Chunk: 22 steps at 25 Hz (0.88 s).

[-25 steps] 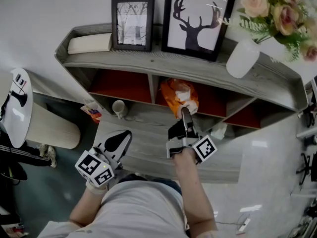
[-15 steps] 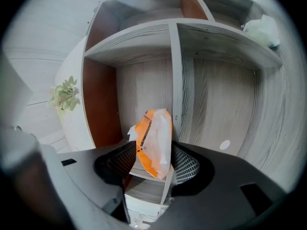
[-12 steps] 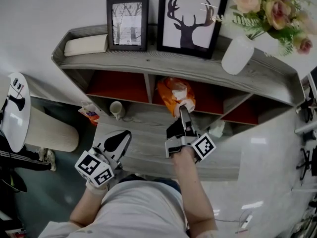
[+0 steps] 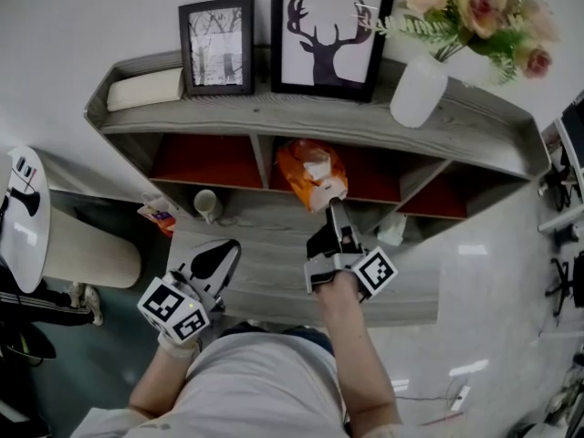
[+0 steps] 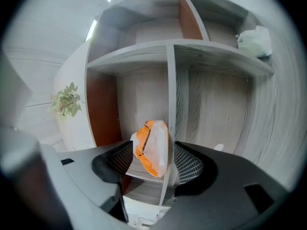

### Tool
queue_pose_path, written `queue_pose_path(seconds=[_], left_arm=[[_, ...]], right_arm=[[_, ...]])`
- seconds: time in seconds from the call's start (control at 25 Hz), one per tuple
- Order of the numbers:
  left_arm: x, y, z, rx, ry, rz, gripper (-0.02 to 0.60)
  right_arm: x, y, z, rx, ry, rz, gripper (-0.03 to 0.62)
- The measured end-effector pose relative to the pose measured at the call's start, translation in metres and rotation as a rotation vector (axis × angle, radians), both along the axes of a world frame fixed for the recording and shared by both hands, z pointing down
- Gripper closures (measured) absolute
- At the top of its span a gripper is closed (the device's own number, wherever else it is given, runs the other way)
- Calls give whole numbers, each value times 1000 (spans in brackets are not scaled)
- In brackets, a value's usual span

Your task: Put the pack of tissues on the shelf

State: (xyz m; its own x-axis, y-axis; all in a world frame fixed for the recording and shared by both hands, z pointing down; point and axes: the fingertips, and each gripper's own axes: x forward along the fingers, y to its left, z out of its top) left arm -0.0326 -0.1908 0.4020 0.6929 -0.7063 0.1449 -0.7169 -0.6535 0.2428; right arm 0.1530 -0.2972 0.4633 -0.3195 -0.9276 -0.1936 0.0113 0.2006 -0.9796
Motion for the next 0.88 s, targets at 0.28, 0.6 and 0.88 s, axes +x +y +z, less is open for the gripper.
queue_pose_path(seconds=[0.28,0.6,0.88], left_arm=[[24,1,-3,4,9,87,565],[56,-3,-4,4,24,200,565],[77,-6,-2,9,32,283,565]], right_arm=[[4,27,-17,52,149,-24,373],[7,65,-36,130,494,-5,528],[2,92,-50,199,733,13,537]])
